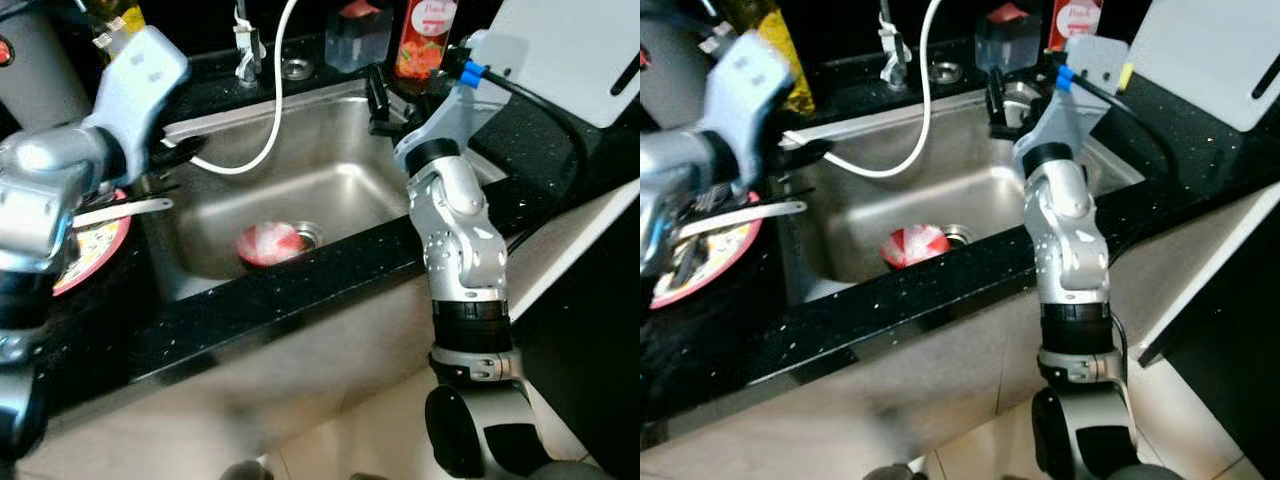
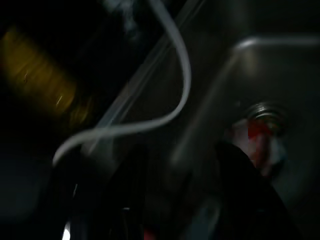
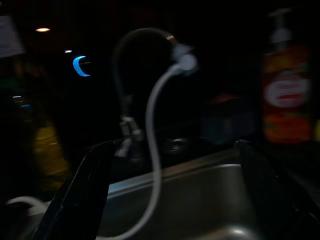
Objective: Kitchen organization
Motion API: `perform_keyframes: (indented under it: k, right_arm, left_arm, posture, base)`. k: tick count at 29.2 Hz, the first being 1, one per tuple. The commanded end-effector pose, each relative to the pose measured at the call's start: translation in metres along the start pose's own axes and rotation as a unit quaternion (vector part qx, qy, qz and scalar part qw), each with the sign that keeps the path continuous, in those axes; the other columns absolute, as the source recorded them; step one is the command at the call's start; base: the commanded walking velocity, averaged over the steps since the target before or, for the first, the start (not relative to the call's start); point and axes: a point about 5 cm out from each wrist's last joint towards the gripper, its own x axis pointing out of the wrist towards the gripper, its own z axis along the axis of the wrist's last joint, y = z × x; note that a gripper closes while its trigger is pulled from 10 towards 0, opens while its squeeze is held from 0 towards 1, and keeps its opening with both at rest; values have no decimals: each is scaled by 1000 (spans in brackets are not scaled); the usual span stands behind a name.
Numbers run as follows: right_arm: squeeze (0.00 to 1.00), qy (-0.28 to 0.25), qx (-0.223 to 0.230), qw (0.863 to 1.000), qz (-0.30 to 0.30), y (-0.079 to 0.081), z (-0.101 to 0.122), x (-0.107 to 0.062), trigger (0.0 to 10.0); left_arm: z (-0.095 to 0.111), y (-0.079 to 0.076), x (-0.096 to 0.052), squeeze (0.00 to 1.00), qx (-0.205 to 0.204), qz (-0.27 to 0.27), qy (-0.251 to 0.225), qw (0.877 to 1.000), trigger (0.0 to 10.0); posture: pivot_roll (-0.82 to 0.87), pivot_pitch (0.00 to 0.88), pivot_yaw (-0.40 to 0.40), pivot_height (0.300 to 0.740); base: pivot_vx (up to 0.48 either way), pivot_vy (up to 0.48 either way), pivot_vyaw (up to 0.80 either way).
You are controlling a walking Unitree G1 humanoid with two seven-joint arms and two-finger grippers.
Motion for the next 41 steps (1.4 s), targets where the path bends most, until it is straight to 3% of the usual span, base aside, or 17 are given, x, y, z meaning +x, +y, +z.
perform_keyframes:
  k: [1,4,9,14,21,41]
  right_arm:
    - [0,0,11,1000,19,9,0,3,10000]
    - [0,8,24,999,22,14,-4,4,10000]
    - [0,17,23,999,19,15,-9,5,10000]
    - [0,25,10,1000,-3,7,-12,8,10000]
    - [0,26,5,999,-22,1,-12,8,10000]
    - [0,33,-3,998,-50,-8,-13,10,10000]
  left_arm:
    - [3,5,-21,0,-15,57,-4,998,10000]
    - [8,-8,-42,0,-84,134,-49,986,10000]
    - [18,-12,-49,0,-115,176,-94,973,10000]
    - [24,-10,-54,0,-114,199,-114,967,10000]
    - [24,-14,-54,0,-121,207,-105,965,10000]
    - [24,-18,-42,0,-121,189,-87,971,10000]
  posture:
    - [234,17,7,740]
    - [252,16,-9,740]
    - [262,11,-16,740]
    - [262,6,-7,740]
    - [252,12,-5,740]
    - [229,6,0,740]
  base:
    - [0,0,0]
    - [0,0,0]
    - [0,0,0]
    - [0,0,443]
    - [0,0,710]
    - [0,0,734]
